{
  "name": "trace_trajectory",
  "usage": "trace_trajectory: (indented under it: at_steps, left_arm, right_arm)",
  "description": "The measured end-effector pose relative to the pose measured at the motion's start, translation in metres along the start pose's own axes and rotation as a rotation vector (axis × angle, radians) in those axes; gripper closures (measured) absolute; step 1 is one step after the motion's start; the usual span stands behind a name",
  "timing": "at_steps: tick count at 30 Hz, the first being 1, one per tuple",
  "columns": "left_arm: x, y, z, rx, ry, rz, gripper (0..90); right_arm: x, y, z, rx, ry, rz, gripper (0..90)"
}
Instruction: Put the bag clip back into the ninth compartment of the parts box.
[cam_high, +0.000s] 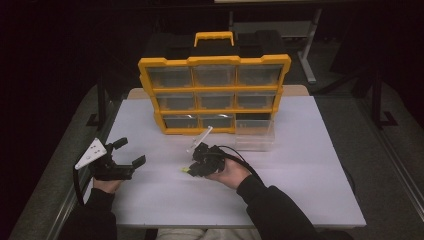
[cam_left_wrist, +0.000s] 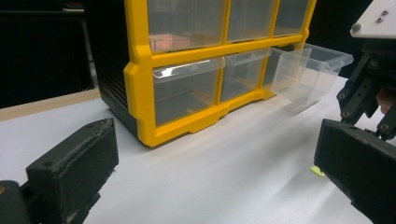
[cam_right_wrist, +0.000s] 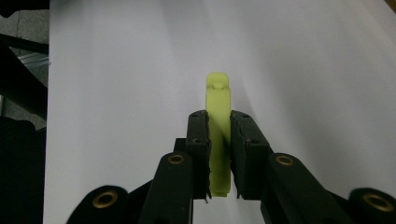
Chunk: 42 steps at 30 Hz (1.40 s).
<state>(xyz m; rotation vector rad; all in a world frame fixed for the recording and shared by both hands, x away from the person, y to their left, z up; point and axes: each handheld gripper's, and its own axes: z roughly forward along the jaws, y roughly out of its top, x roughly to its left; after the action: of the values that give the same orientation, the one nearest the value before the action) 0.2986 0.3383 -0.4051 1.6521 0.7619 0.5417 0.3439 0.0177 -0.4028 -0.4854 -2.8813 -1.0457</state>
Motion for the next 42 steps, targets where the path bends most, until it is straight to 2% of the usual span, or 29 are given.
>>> trace_trajectory:
  at_steps: [18, 42]
  left_arm:
    - [0.001, 0.0, 0.0, 0.002, -0.001, 0.0, 0.0]
    - [0.001, 0.0, 0.001, 0.007, -0.004, 0.0, 0.0]
  right_arm:
    - [-0.003, -0.002, -0.016, -0.052, 0.007, 0.035, 77.0]
    - [-0.02, -0.01, -0.058, -0.18, -0.024, 0.086, 77.0]
